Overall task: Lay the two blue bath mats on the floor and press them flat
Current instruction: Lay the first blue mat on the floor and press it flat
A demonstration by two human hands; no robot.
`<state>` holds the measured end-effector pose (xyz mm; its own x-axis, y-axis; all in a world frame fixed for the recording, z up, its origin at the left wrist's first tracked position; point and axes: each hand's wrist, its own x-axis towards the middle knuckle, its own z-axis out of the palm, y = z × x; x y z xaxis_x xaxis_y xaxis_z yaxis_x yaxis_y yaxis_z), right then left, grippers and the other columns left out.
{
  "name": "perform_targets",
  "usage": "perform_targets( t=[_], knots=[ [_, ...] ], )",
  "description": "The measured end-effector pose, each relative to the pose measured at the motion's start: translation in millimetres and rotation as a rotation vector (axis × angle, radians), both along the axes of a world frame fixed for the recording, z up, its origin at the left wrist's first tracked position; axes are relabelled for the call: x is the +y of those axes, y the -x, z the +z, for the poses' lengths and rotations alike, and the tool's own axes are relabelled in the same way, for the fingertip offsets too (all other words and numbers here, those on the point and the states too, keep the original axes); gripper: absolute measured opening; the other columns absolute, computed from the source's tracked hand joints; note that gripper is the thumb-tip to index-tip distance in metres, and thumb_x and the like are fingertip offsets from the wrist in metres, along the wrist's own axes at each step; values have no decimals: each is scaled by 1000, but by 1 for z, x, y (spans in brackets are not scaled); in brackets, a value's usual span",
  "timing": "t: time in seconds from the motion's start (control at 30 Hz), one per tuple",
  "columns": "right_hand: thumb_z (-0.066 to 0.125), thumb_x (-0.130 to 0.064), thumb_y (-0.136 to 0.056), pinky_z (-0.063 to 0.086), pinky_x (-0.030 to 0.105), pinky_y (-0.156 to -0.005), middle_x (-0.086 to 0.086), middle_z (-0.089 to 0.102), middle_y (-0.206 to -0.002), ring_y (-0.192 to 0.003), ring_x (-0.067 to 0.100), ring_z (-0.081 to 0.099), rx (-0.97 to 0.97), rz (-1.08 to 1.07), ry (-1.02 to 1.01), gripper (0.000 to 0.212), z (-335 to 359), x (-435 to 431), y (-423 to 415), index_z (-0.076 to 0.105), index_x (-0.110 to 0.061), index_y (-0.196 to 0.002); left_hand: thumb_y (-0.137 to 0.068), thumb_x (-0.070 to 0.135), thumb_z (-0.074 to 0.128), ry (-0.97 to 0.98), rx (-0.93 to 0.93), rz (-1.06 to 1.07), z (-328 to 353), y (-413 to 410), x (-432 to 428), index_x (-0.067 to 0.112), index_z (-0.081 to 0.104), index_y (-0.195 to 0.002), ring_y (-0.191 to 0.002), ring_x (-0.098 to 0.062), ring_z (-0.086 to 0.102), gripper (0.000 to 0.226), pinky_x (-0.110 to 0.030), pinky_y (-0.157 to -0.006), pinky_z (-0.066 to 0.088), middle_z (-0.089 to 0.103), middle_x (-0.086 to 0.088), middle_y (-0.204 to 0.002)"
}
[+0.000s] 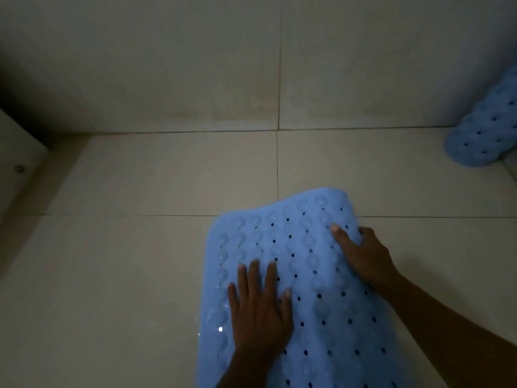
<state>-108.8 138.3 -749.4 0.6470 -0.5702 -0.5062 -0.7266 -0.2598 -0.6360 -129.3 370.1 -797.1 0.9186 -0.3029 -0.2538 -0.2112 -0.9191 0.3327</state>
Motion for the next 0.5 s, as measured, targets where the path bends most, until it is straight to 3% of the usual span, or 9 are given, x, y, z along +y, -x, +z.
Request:
perform_targets(
  t=[0.07, 0.17, 0.23, 0.37, 0.43, 0.5],
  knots=[
    [61, -88, -65, 56, 41, -89, 3, 70, -117, -101, 24, 68, 15, 38, -160, 90, 0, -1, 13, 63, -21, -125, -100, 68, 10, -45, -20, -70, -16, 8, 17, 37, 14, -161, -157, -28, -4, 69, -51, -122, -2, 9, -2, -171],
    [79, -63, -71, 59, 39, -81, 5, 75, -110, -96, 25, 73, 20, 2, -426, 72, 14, -5, 17, 67, -14, -122, -98, 69, 9, -99, -70, -142, -23, -10, 36, 40, 3, -161, -156, -27, -14, 69, -52, -124, -4, -4, 0, -171],
    [81, -51, -75, 58, 39, -77, 6, 75, -105, -92, 27, 72, 11, 14, -446, 63, 28, -2, 18, 67, -10, -121, -99, 67, 10, -163, -16, -164, -15, -21, 45, 41, -12, -159, -153, -25, -26, 68, -55, -124, -8, -21, 2, -169],
    [75, -58, -77, 56, 44, -84, 7, 73, -109, -99, 30, 69, 15, 40, -534, 52, 49, 7, 21, 68, -20, -113, -103, 59, 12, -224, 103, -93, 9, -31, 56, 33, -15, -160, -151, -30, -29, 68, -56, -124, -8, -28, -3, -166],
    [63, -61, -85, 58, 45, -79, 14, 71, -102, -90, 33, 68, 55, -14, -671, 48, 52, 6, 22, 67, -19, -108, -102, 60, 12, -167, 59, -8, 14, -26, 56, 25, -10, -161, -151, -30, -29, 72, -52, -125, -9, -29, -6, -166],
    [49, -50, -96, 56, 42, -73, 17, 67, -88, -77, 33, 65, 95, -120, -753, 39, 49, 9, 25, 63, -14, -102, -100, 65, 10, -78, 40, -19, 18, -14, 49, 26, -15, -159, -151, -27, -29, 75, -49, -125, -11, -33, -3, -163]
  ],
)
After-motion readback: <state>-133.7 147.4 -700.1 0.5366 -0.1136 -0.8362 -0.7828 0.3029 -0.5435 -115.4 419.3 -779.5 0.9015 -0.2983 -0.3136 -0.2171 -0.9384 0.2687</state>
